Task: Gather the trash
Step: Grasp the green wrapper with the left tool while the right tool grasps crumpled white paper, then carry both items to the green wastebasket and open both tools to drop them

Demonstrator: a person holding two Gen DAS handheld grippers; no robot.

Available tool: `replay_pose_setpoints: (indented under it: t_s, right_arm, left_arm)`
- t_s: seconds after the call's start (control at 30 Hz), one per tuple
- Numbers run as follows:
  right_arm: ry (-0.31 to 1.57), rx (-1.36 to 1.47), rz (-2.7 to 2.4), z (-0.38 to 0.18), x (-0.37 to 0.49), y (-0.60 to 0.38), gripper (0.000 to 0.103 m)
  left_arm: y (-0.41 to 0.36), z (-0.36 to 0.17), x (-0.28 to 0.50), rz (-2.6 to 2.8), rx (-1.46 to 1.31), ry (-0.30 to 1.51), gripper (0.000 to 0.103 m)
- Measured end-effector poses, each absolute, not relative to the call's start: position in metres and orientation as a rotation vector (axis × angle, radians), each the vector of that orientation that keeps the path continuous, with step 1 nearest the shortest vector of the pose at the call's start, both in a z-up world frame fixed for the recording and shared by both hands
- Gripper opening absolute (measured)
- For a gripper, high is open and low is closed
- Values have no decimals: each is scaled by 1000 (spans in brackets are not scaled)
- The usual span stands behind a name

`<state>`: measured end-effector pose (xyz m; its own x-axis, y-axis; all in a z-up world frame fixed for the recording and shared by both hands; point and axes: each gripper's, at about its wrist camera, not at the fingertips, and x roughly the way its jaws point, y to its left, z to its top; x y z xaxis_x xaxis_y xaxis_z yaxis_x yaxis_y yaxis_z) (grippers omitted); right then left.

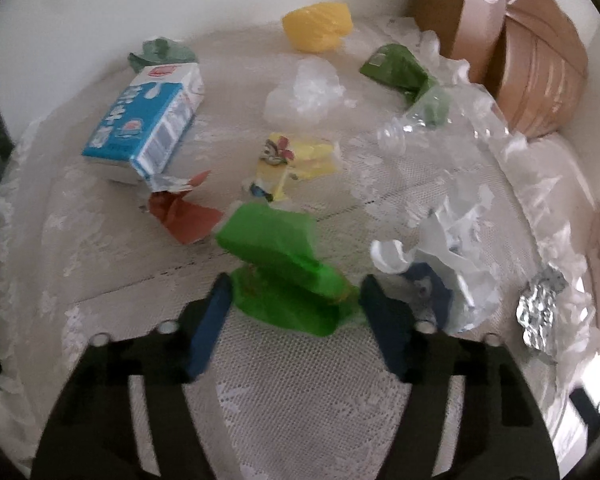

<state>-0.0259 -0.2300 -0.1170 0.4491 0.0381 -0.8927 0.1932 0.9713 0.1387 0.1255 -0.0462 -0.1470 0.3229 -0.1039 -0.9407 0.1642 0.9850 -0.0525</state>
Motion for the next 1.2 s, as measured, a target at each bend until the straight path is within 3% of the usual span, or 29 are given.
replay_pose_setpoints:
  t_s: [0.3, 0.6, 0.83, 1.03, 1.2]
  right_arm:
    - [1204, 100, -1, -139, 77, -184, 101]
    - [1262, 89, 14, -156, 106, -157, 101]
    - [1261, 141, 46, -149, 111, -142, 61]
    - [1251, 127, 14, -141, 112, -131, 50]
    - [1222, 154, -11, -130, 107, -129, 49]
  left_arm:
    - [-27, -130, 124, -233, 65, 1172, 55]
    - [23, -100, 112, -207, 49, 1189, 52]
    - [60, -85, 100, -228, 6, 1189, 50]
    - [82, -78, 95, -238, 6, 1165, 50]
    - [89, -74, 92, -258, 18, 1162, 50]
